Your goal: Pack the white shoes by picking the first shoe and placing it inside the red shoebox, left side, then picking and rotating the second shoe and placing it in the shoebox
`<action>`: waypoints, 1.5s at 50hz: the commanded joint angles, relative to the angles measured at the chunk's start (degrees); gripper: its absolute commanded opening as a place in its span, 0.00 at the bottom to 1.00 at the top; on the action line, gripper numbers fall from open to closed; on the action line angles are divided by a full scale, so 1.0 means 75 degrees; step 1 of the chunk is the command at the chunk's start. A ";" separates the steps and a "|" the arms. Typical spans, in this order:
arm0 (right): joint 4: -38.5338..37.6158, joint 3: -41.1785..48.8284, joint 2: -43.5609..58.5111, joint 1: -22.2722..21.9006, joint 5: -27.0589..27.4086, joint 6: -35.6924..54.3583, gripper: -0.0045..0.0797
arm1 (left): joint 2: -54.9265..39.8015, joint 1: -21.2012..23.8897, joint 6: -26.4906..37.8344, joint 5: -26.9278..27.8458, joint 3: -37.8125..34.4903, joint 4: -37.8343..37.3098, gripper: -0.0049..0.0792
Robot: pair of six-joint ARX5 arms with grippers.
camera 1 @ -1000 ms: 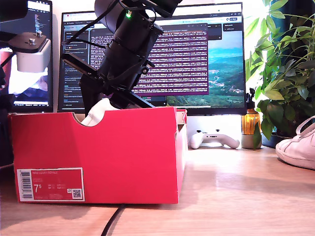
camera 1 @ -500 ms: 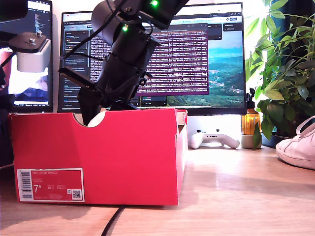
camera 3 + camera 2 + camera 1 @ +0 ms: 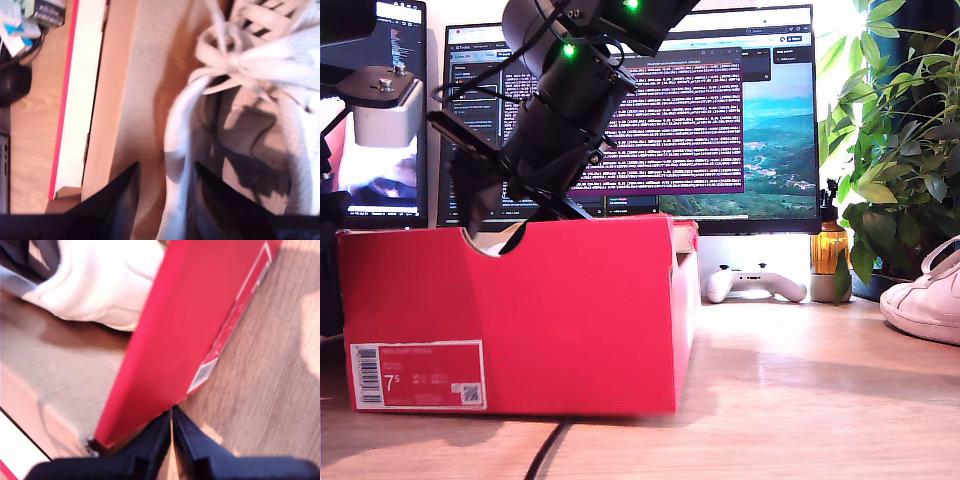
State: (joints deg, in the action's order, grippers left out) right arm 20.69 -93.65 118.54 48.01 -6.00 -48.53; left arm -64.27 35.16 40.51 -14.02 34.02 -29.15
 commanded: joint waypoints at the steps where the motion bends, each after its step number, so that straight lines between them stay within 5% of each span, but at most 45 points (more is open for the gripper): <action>1: 0.0233 -0.0516 -0.0099 -0.0082 0.0009 0.0370 0.42 | -0.0044 0.0000 -0.0003 0.0006 0.0067 0.0032 0.04; 13: 0.2168 -0.2043 -0.0099 -0.0562 0.0262 0.1148 0.52 | -0.0044 0.0000 0.0000 0.0006 0.0067 0.0035 0.04; 36: 0.5727 -0.3873 -0.0099 -0.2092 0.0035 0.1673 0.52 | -0.0044 0.0000 0.0000 0.0015 0.0067 0.0067 0.04; 44: 0.7157 -0.3873 -0.0099 -0.2407 0.0670 0.0571 0.52 | -0.0044 0.0000 0.0000 0.0015 0.0067 0.0064 0.04; 47: 0.7609 -0.3873 -0.0099 -0.2451 0.1489 -0.0052 0.52 | -0.0044 0.0000 0.0000 0.0017 0.0067 0.0067 0.04; 54: 0.7635 -0.3873 -0.0204 -0.2687 0.2460 -0.0918 0.52 | -0.0044 0.0000 0.0000 0.0017 0.0067 0.0064 0.04; 75: 0.7711 -0.3870 -0.0624 -0.3381 0.2958 -0.1810 0.52 | -0.0044 0.0000 0.0000 0.0309 0.0067 0.0070 0.04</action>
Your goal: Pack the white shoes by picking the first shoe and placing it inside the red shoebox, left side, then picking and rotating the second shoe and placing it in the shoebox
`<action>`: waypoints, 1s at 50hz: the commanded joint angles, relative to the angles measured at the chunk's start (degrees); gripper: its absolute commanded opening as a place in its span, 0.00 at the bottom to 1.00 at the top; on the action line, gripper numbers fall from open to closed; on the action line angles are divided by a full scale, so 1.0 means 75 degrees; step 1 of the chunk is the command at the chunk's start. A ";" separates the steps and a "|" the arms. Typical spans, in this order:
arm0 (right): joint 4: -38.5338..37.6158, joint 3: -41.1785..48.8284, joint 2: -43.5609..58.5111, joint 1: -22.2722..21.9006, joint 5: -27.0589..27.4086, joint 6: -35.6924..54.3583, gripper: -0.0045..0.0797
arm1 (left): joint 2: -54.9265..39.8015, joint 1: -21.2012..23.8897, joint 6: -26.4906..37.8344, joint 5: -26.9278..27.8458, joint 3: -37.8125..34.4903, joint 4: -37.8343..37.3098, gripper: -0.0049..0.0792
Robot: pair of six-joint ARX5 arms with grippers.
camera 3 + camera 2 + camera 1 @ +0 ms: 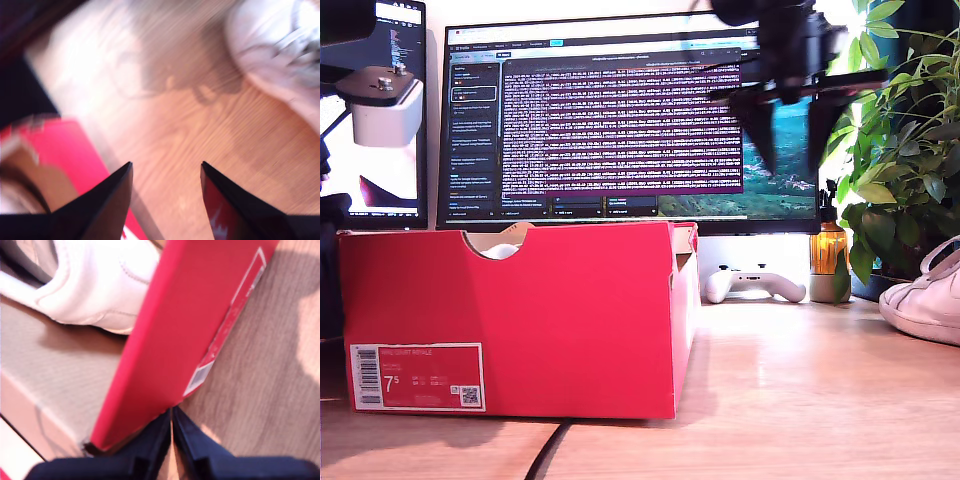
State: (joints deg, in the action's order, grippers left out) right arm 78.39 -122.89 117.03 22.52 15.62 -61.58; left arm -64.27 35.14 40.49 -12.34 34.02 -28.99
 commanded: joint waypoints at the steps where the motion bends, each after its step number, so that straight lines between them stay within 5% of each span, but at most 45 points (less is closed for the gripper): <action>1: 0.0017 0.0029 -0.0446 0.0000 0.0149 -0.0067 0.52 | -0.0044 0.0003 0.0003 0.0099 0.0067 0.0047 0.04; 18: 0.0029 0.0635 -0.0749 -0.0289 0.0638 -0.0108 0.56 | -0.0044 0.0003 0.0003 0.0216 0.0067 0.0044 0.04; 50: 0.0029 0.5257 -0.3314 -0.1504 0.0592 -0.2445 0.56 | -0.0044 0.0003 0.0003 0.0219 0.0067 0.0047 0.04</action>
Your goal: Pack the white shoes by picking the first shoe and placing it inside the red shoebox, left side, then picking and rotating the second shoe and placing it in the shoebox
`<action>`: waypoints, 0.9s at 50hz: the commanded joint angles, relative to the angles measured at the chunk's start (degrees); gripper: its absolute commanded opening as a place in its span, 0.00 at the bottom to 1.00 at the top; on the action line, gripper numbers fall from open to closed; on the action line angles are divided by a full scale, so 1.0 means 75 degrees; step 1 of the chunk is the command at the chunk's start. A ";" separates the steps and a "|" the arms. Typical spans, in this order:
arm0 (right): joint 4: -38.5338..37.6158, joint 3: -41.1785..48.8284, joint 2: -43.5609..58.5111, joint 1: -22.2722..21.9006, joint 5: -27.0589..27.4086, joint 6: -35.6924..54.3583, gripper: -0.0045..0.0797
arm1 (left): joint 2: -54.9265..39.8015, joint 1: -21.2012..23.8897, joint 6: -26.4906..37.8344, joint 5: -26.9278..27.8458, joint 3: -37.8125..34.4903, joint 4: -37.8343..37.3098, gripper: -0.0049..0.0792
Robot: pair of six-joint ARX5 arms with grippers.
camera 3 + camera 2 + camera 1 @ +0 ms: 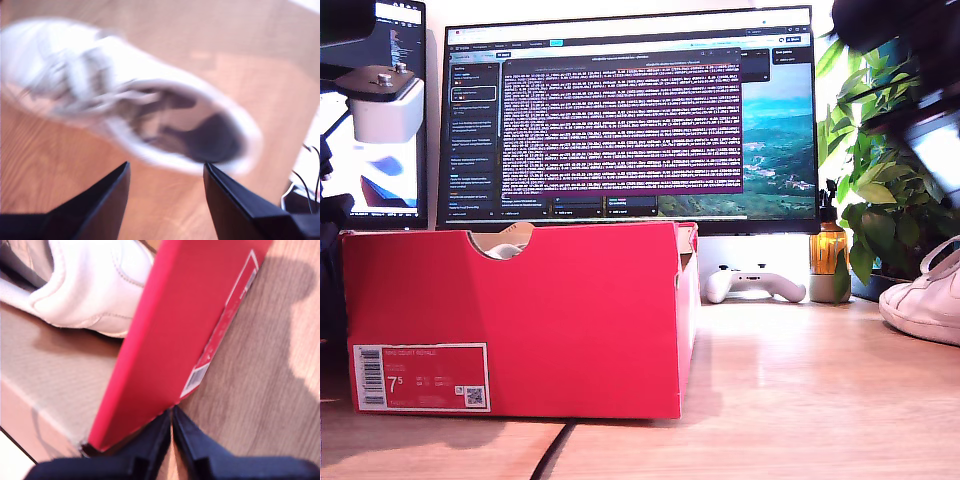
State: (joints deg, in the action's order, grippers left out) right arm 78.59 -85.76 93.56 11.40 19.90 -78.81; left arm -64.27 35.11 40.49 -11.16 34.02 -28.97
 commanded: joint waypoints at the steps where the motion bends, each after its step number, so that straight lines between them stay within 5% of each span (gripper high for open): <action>1: 0.0003 0.0414 -0.0294 -0.0052 0.0020 -0.0195 0.56 | -0.0044 0.0006 0.0003 0.0061 0.0067 0.0041 0.04; 19: 0.0000 0.1821 -0.1186 -0.0122 0.0020 -0.0935 0.61 | -0.0044 0.0006 0.0003 0.0064 0.0067 0.0041 0.04; 26: -0.0012 0.2171 -0.1186 -0.0122 -0.0096 -0.1169 0.76 | -0.0044 0.0006 0.0003 0.0064 0.0067 0.0044 0.04; 45: -0.0627 0.2215 -0.1180 -0.0195 0.0038 -0.1378 0.76 | -0.0044 0.0006 0.0003 0.0087 0.0067 0.0044 0.04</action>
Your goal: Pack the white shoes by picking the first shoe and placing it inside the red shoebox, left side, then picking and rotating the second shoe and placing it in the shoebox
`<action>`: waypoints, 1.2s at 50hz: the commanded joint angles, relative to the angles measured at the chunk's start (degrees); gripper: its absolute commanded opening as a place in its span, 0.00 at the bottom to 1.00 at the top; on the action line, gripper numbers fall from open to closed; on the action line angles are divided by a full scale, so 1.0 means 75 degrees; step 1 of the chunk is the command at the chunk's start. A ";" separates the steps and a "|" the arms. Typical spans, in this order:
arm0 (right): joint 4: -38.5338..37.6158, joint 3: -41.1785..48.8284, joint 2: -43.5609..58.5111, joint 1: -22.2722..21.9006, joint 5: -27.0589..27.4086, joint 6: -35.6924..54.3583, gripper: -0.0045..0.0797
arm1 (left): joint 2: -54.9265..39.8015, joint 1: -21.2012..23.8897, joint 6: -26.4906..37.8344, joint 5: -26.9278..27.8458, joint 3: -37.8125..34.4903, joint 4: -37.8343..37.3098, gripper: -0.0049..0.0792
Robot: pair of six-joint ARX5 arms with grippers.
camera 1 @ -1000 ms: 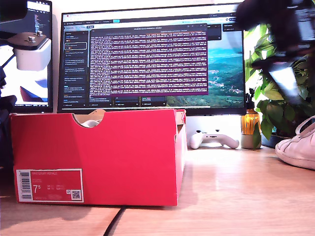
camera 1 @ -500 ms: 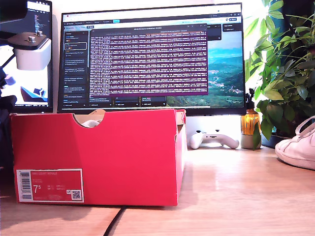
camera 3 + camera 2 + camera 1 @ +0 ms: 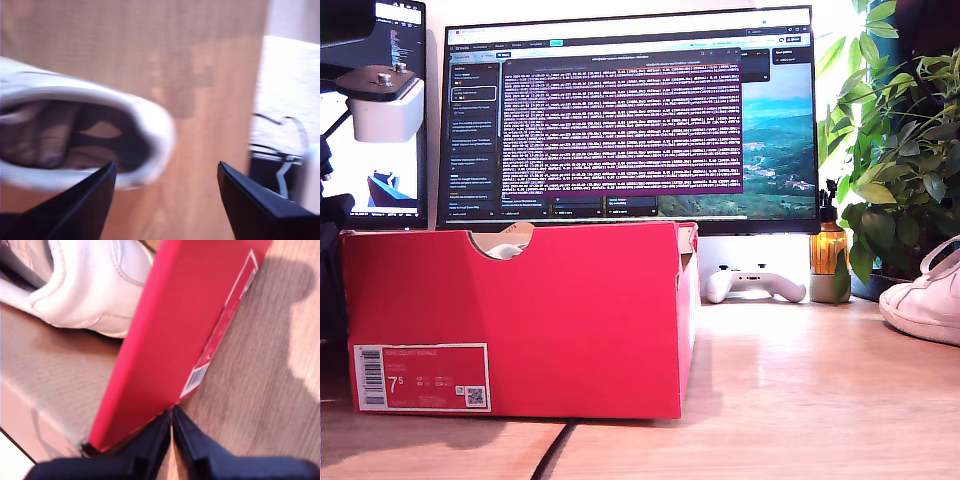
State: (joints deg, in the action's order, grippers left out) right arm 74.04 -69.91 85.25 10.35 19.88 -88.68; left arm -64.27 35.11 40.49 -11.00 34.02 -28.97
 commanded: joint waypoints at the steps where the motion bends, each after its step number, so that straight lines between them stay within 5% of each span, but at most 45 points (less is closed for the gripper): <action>1: -0.0052 0.0117 -0.0070 -0.0058 0.0061 -0.0076 0.76 | -0.0044 0.0006 0.0003 0.0070 0.0067 0.0044 0.04; 13: -0.0423 0.0606 -0.0061 -0.0259 0.0020 -0.0195 0.76 | -0.0044 0.0006 0.0003 0.0073 0.0067 0.0044 0.04; 36: -0.3098 0.2637 -0.0061 -0.0391 -0.0519 -0.0213 0.74 | -0.0044 0.0006 0.0003 0.0111 0.0067 0.0041 0.04; 42: -0.3212 0.2801 -0.0061 -0.0391 -0.0516 -0.0417 0.51 | -0.0044 0.0006 0.0003 0.0175 0.0067 0.0044 0.04; 47: -0.3139 0.2798 -0.0061 -0.0449 -0.0571 -0.0609 0.02 | -0.0044 0.0006 0.0003 0.0242 0.0067 0.0041 0.04; 60: -0.2267 0.2454 -0.0134 -0.0764 -0.0618 0.0160 0.04 | -0.0044 0.0006 0.0003 0.0242 0.0067 0.0044 0.04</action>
State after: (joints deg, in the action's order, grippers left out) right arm 54.94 -50.94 85.25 4.89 14.20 -90.67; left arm -64.27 35.11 40.51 -9.87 34.02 -28.93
